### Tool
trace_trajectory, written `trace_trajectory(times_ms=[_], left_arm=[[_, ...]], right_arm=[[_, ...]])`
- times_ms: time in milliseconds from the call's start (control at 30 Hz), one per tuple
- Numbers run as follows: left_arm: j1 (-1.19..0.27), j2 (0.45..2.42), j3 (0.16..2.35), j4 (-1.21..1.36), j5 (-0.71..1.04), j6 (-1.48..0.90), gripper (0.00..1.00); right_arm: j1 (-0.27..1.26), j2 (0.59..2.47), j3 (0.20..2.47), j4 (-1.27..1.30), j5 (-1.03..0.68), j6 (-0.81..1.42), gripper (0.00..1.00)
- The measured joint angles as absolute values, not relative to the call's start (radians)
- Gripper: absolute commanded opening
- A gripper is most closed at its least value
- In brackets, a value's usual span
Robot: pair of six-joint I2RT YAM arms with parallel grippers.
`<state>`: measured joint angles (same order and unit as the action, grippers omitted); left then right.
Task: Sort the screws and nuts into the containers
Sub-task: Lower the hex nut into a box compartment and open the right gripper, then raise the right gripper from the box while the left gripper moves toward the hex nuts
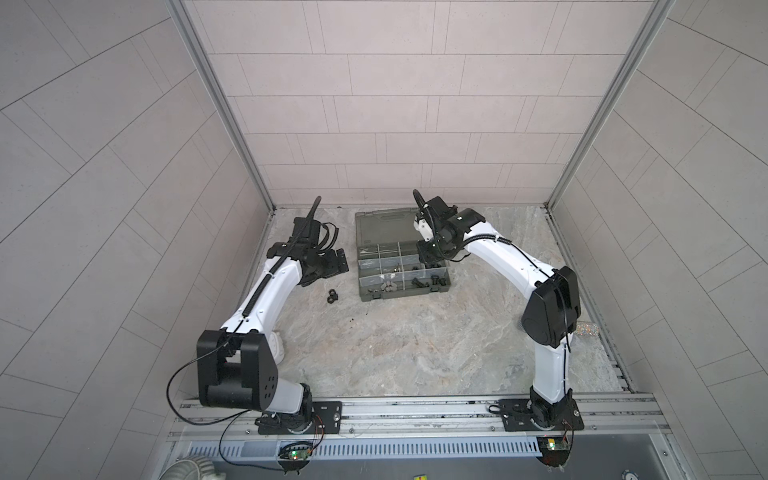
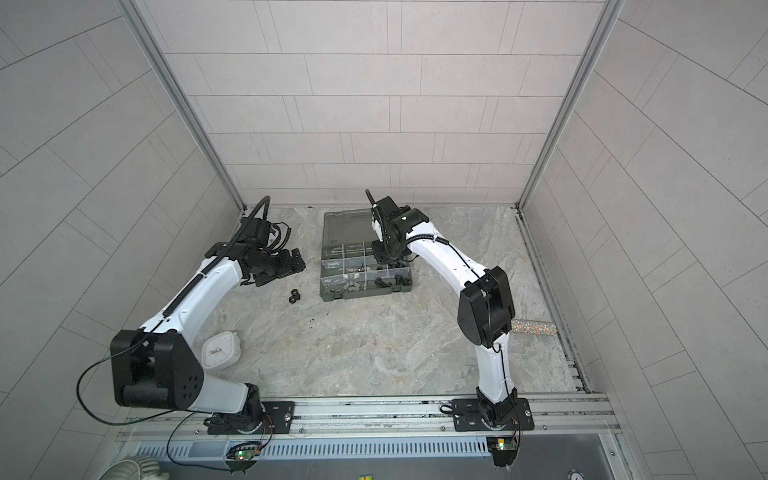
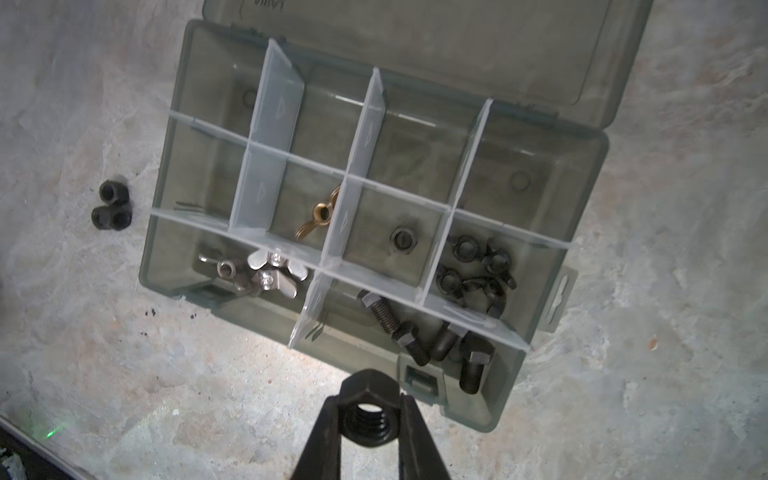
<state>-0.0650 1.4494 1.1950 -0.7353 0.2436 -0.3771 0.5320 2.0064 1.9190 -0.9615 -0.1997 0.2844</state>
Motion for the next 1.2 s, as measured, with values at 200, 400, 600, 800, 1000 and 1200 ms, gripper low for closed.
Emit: trace_trajectory(times_ms=[200, 400, 600, 800, 1000, 1200], left_arm=[[-0.064, 1.455, 1.209, -0.739, 0.238, -0.374, 0.97], [-0.061, 1.464, 1.21, -0.749, 0.223, -0.369, 0.97], [-0.054, 1.481, 1.224, -0.763, 0.219, -0.365, 0.97], [-0.048, 1.496, 1.225, -0.765, 0.219, -0.354, 0.97], [-0.046, 1.52, 1.225, -0.766, 0.218, -0.346, 0.96], [-0.046, 1.528, 1.2, -0.759, 0.188, -0.348, 0.92]], right_arm=[[0.507, 2.137, 1.99, -0.963, -0.229, 0.284, 0.21], [0.509, 2.213, 2.018, -0.962, -0.265, 0.285, 0.21], [0.503, 2.251, 2.048, -0.956, -0.29, 0.29, 0.36], [0.492, 2.268, 2.061, -0.95, -0.311, 0.294, 0.53], [0.483, 2.254, 2.064, -0.957, -0.312, 0.295, 0.59], [0.481, 2.146, 2.055, -1.009, -0.318, 0.276, 0.78]])
